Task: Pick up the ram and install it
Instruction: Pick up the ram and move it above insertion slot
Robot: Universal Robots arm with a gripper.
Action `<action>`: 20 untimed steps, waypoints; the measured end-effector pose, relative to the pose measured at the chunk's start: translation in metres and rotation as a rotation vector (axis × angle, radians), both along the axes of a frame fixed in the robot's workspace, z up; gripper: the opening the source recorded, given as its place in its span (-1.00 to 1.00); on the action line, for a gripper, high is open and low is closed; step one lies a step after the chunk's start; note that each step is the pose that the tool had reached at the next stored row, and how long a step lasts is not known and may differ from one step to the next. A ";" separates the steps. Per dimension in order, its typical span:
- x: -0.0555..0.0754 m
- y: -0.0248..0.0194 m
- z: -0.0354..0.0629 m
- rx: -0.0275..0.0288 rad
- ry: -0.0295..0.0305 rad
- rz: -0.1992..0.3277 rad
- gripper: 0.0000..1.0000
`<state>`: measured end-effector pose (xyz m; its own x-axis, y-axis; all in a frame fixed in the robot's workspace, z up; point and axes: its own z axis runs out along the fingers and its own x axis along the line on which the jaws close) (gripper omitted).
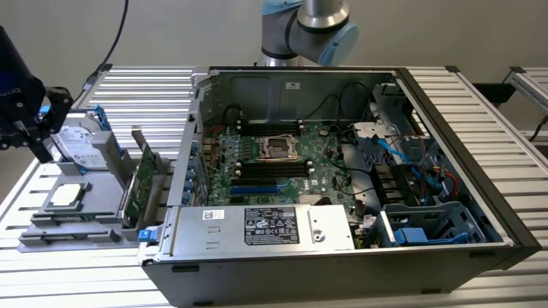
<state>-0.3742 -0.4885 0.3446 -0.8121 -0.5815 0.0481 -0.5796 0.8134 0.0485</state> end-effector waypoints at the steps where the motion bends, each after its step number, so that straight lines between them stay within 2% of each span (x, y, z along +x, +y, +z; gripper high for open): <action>1: 0.000 0.0000 -0.0004 0.0000 0.0000 0.019 -0.79; 20: 0.000 0.0000 -0.0059 0.0001 0.0000 0.365 -0.79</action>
